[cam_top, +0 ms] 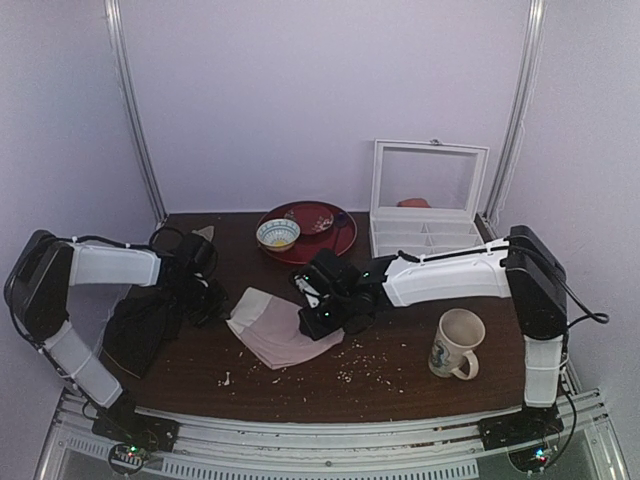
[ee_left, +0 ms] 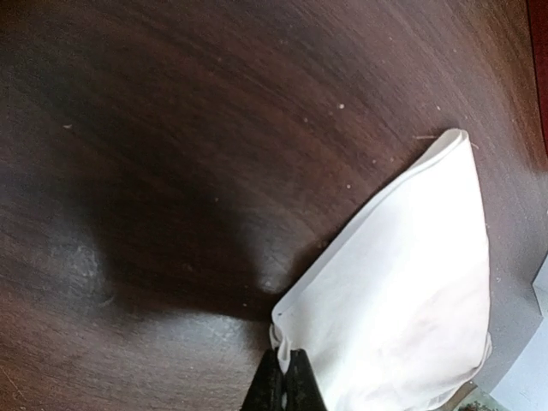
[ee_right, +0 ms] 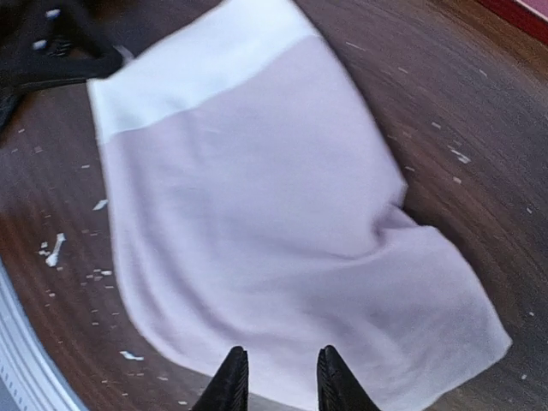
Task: Roll the underwear
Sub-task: Rotate the underwear at the center of the board.
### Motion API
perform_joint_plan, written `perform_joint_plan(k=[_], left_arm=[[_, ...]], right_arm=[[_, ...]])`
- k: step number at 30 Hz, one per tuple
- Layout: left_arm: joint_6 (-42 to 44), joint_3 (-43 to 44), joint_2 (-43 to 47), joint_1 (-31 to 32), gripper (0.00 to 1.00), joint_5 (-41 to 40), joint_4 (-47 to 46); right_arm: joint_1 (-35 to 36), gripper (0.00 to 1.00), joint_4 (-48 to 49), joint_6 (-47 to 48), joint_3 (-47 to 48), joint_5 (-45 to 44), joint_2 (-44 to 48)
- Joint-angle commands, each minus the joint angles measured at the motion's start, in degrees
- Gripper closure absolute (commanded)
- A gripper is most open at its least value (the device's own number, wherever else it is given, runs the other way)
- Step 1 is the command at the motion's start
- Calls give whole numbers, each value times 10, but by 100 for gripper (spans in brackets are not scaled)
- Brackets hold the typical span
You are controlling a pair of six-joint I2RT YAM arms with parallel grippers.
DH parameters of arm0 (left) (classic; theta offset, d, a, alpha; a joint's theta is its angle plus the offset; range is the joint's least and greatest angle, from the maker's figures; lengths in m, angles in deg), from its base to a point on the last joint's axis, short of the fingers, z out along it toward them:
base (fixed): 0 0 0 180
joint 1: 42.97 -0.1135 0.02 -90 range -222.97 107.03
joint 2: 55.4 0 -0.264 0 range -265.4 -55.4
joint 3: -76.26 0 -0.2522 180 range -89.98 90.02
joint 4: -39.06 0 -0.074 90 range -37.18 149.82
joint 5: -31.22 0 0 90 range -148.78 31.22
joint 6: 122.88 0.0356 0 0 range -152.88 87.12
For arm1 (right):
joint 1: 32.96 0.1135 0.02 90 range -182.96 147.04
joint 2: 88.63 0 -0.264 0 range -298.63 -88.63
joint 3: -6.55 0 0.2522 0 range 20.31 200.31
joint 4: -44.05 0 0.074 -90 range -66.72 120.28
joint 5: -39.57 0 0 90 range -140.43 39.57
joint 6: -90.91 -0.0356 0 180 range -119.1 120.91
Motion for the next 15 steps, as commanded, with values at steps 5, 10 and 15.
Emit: perform_joint_plan(k=[5,10,15], left_arm=[[-6,6,6,6,100,-23,-9],[2,16,-2,6,100,-23,-6],[4,23,-13,6,100,-18,-7]], right_arm=[[-64,74,5,-55,-33,-17,-3],[-80,68,-1,-74,-27,-12,-13],[-96,68,-28,-88,-24,-23,-26]])
